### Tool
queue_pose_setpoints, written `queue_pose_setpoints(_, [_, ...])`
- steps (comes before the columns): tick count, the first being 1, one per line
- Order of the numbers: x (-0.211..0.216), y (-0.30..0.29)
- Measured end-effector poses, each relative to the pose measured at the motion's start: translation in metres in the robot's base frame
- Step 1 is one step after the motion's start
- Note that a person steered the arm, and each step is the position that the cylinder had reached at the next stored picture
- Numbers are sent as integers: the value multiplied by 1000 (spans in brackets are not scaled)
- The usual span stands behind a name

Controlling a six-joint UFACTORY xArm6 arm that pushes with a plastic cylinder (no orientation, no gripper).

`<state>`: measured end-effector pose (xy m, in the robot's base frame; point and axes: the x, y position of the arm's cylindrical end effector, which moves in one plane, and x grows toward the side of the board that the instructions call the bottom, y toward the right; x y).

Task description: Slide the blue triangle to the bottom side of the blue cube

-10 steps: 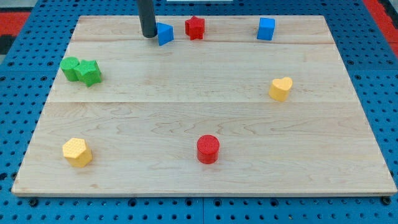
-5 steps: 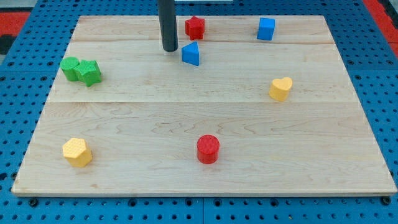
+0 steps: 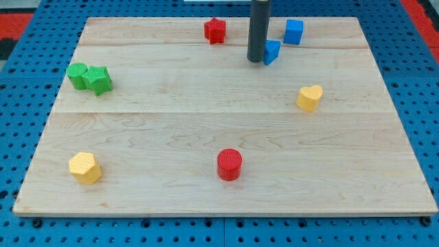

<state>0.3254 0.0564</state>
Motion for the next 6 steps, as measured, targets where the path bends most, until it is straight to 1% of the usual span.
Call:
queue_pose_setpoints(1, [3, 5])
queue_pose_setpoints(3, [-31, 28])
queue_pose_setpoints(6, [-51, 67])
